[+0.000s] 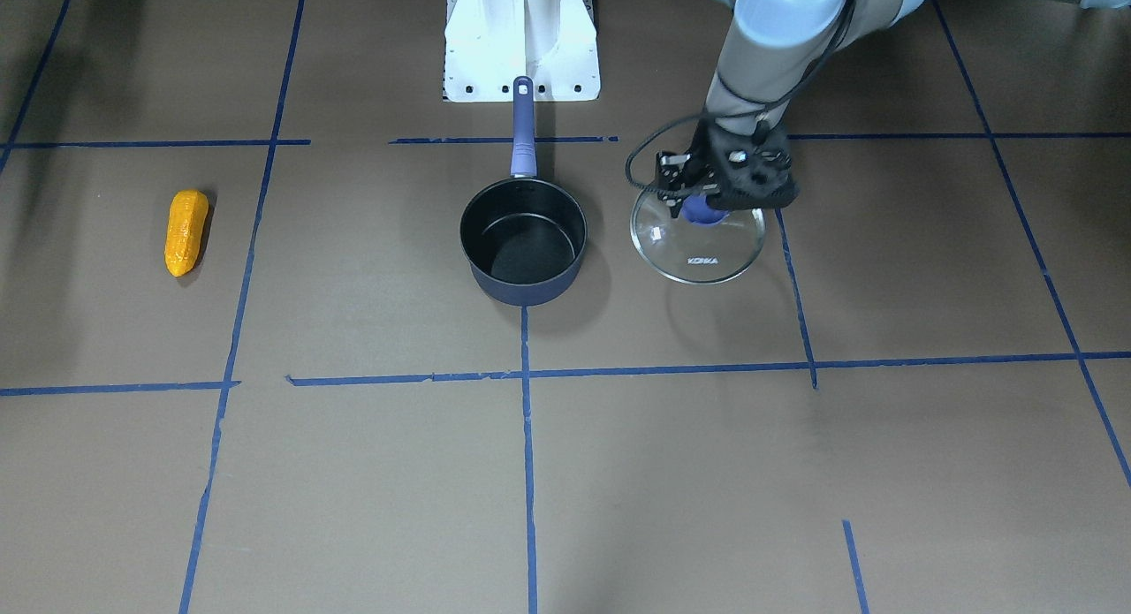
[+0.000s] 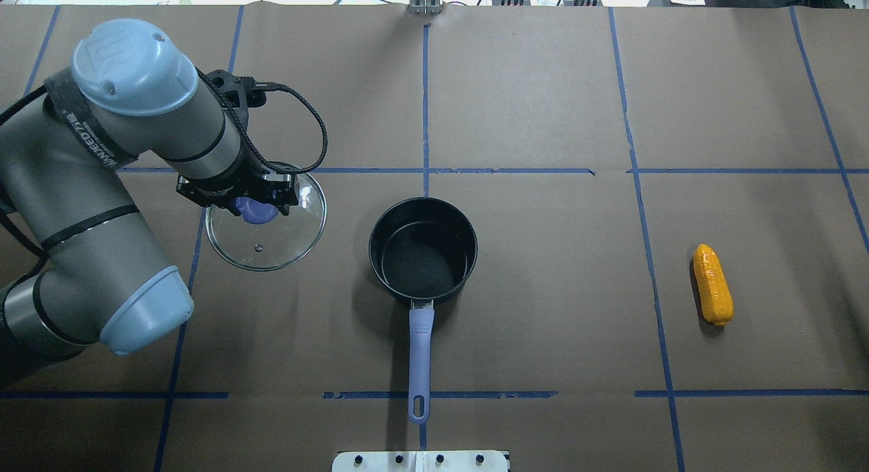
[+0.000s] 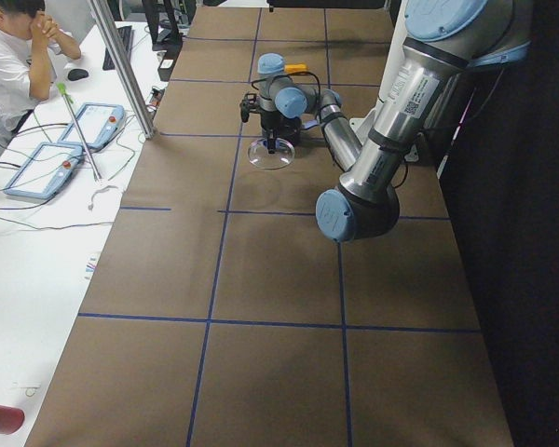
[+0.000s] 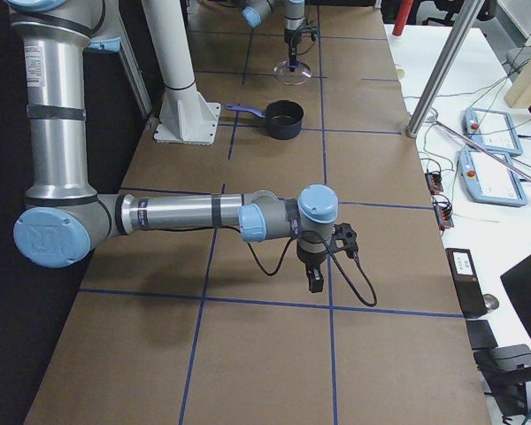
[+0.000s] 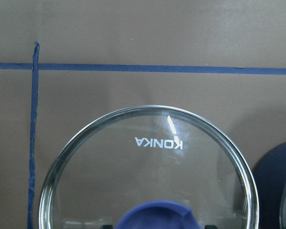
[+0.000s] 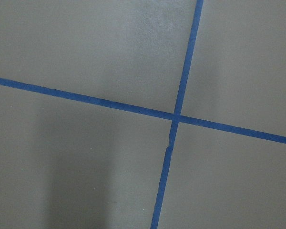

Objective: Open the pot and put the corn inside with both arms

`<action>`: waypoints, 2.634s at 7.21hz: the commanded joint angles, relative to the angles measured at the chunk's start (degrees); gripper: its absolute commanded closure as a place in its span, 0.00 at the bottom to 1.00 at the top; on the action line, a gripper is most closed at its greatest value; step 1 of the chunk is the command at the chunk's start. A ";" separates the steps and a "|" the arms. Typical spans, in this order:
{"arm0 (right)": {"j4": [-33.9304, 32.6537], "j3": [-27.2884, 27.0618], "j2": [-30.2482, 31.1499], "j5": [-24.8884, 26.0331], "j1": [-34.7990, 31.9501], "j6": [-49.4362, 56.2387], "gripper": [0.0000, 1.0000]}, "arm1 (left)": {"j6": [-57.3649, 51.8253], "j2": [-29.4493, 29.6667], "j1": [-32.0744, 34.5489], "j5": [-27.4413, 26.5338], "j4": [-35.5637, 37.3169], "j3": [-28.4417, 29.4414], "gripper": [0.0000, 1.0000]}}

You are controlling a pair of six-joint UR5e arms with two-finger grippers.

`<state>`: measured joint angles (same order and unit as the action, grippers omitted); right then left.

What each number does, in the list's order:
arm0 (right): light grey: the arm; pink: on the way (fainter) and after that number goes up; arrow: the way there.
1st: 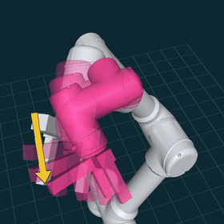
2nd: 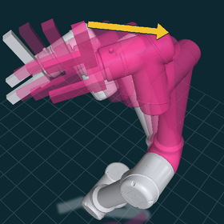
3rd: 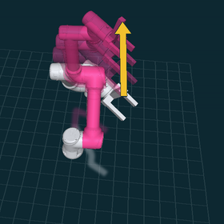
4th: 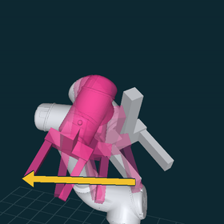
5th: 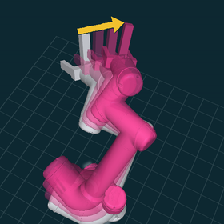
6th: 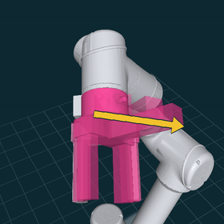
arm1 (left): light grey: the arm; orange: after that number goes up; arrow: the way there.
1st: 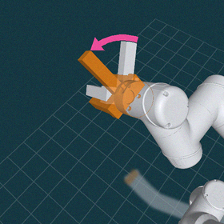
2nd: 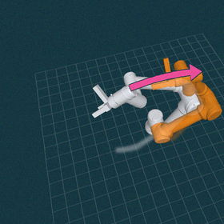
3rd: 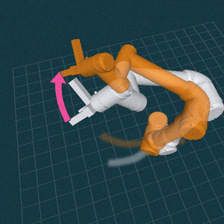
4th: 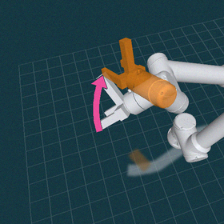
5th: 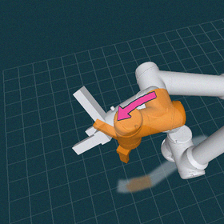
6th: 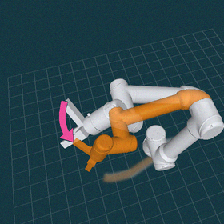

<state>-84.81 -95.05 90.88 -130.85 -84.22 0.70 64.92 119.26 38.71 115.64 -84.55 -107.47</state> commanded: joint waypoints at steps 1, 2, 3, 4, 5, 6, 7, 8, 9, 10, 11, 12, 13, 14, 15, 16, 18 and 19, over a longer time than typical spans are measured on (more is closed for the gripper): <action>0.00 0.04 0.00 -0.02 -0.07 0.00 0.00 | 4.15 -0.78 -3.19 -0.24 -11.04 7.52 1.00; 0.00 0.04 0.00 -0.02 -0.07 0.00 0.00 | 4.16 -2.00 -3.90 -0.33 -11.16 7.63 1.00; 0.00 0.04 0.00 0.07 -0.07 -0.09 0.00 | 4.07 -2.45 -4.08 -0.42 -11.34 7.72 1.00; 0.00 0.04 0.00 -0.02 0.02 0.00 0.00 | 3.90 -2.45 -4.26 -0.42 -11.34 7.81 0.91; 0.00 -0.05 0.00 -0.02 -0.07 0.00 0.00 | 3.90 -2.45 -4.35 -0.42 -11.34 7.98 0.22; 0.00 -0.05 0.00 -0.02 -0.07 -0.09 0.00 | 3.98 -2.45 -4.43 -0.51 -11.17 7.55 0.00; 0.00 -0.13 0.00 -0.11 0.02 -0.09 0.00 | 3.72 -2.36 -4.44 -0.51 -10.64 6.67 0.00; 0.00 -0.31 0.00 -0.11 0.02 -0.18 0.00 | 3.02 -2.36 -2.69 0.01 -9.24 5.62 0.00; 0.08 -0.66 -0.09 -0.72 0.11 -0.18 0.00 | -5.68 -2.28 0.02 0.98 1.12 0.65 0.00; 0.08 -0.75 -0.09 -1.16 0.37 -0.26 0.00 | -16.12 -2.88 3.70 0.90 9.84 -4.88 0.00; 0.17 -0.84 -0.09 -1.77 0.98 -0.35 0.00 | -24.58 -7.68 9.22 1.86 11.84 -8.50 0.00; 0.17 -1.79 -0.17 -2.13 1.77 -2.53 0.00 | -37.81 -13.21 17.80 6.30 11.86 -8.72 0.00; 0.17 -5.20 -0.09 -2.04 4.47 -9.51 0.00 | -50.82 -18.48 27.20 10.61 11.86 -7.76 0.00; 0.17 -8.54 -0.09 -2.04 7.37 -16.28 0.00 | -62.43 -21.93 36.34 12.57 11.78 -4.10 0.00; 0.17 -11.18 0.09 -1.96 10.45 -22.09 0.00 | -71.86 -23.18 44.61 15.46 11.69 2.73 0.00; 0.26 -13.99 0.87 -1.69 13.26 -27.54 0.00 | -76.91 -23.89 51.05 17.84 10.99 9.32 0.00; 16.81 -15.87 10.57 3.46 21.50 -39.91 0.00 | -77.23 -27.04 53.48 17.86 7.50 11.32 0.00; 28.79 -15.26 12.98 7.15 27.47 -53.39 0.00 | -77.14 -27.93 53.48 17.95 6.25 11.32 0.00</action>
<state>-70.36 -110.44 99.36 -128.02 -63.50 -38.67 -11.94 92.91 91.51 133.39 -76.23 -96.76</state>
